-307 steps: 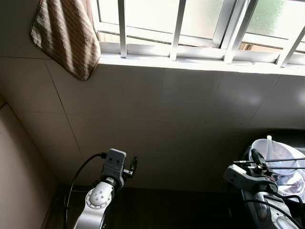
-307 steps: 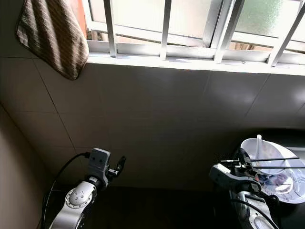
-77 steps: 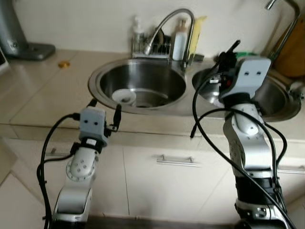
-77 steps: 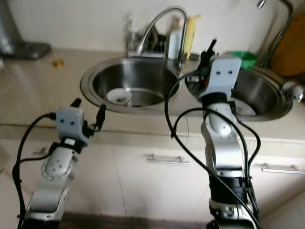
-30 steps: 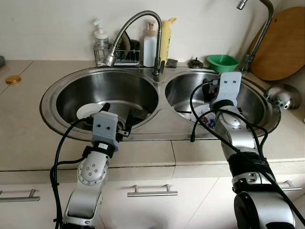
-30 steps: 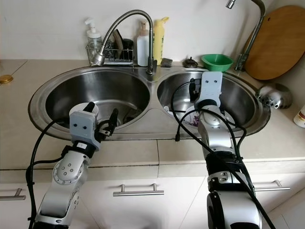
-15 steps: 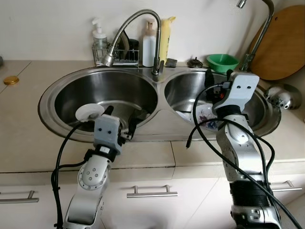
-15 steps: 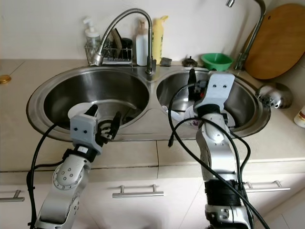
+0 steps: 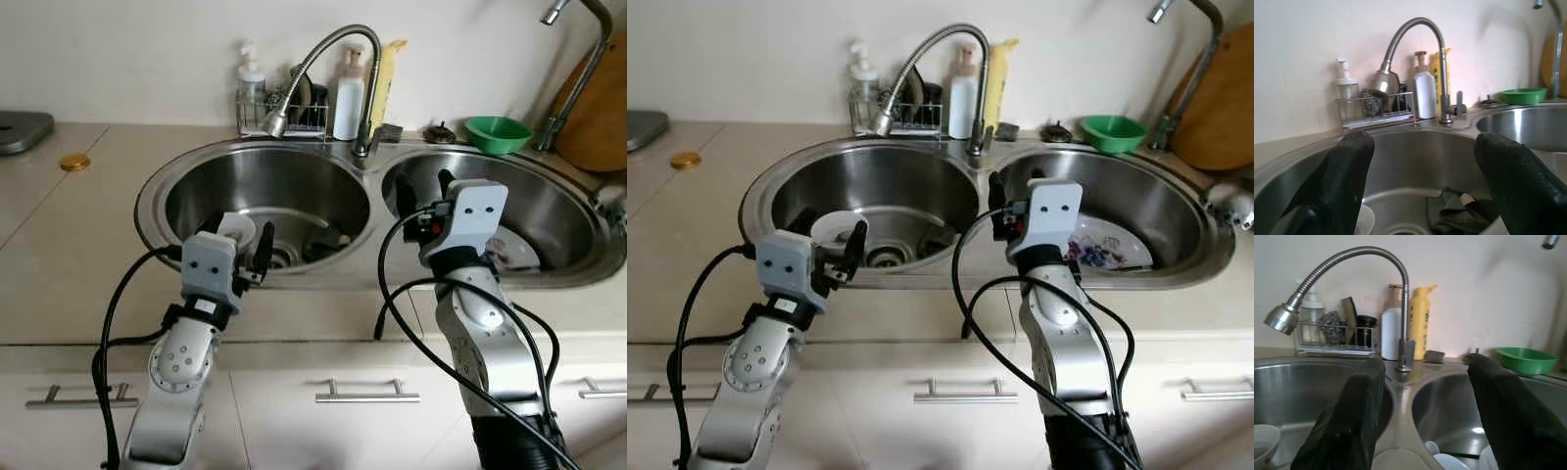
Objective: Kitchen organization
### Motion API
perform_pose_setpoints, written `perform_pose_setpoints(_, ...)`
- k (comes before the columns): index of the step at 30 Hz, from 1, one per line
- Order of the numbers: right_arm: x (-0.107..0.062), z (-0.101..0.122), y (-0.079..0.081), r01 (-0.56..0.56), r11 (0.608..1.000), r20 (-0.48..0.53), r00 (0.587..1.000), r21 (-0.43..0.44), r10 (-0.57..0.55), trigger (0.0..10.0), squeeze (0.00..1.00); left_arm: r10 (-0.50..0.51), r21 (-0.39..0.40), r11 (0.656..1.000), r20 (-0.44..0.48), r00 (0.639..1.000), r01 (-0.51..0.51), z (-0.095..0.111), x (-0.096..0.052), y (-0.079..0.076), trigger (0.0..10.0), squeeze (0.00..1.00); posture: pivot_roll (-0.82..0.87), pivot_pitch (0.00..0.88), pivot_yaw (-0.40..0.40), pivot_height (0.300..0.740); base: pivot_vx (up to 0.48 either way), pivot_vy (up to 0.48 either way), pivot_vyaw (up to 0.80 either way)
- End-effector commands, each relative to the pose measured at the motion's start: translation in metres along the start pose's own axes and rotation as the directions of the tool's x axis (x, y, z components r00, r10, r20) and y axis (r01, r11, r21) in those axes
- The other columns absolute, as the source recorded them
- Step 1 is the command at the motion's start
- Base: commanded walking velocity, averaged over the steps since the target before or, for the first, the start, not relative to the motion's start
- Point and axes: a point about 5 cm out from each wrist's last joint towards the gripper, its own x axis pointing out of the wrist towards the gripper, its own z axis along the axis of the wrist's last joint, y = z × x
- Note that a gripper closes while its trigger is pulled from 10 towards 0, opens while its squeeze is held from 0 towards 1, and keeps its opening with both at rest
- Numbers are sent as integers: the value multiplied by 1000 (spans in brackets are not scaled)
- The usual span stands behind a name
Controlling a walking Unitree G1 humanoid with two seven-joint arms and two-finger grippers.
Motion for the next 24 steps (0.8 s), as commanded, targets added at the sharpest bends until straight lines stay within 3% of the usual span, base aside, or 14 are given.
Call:
perform_pose_setpoints(1,1,7,5,-14,1000,26,1000,-10,14,10000,0,2,16,1000,17,1000,-3,4,1,3,10000,0,32,0,-53,740,0,472,0)
perform_pose_setpoints(9,-4,5,1,2,999,11,1000,-40,-2,10000,0,7,14,1000,29,1000,-8,5,1,3,10000,0,23,0,-53,740,0,468,0)
perform_pose_setpoints(19,-13,1,-4,2,994,0,1000,-106,-2,10000,0,-12,32,999,49,999,10,5,-2,2,10000,0,18,0,-52,740,0,0,-780)
perform_pose_setpoints(24,-15,-1,-7,25,991,-6,1000,-132,-26,10000,0,-19,37,999,47,999,17,4,-1,2,10000,0,13,0,-47,740,0,-460,-800)
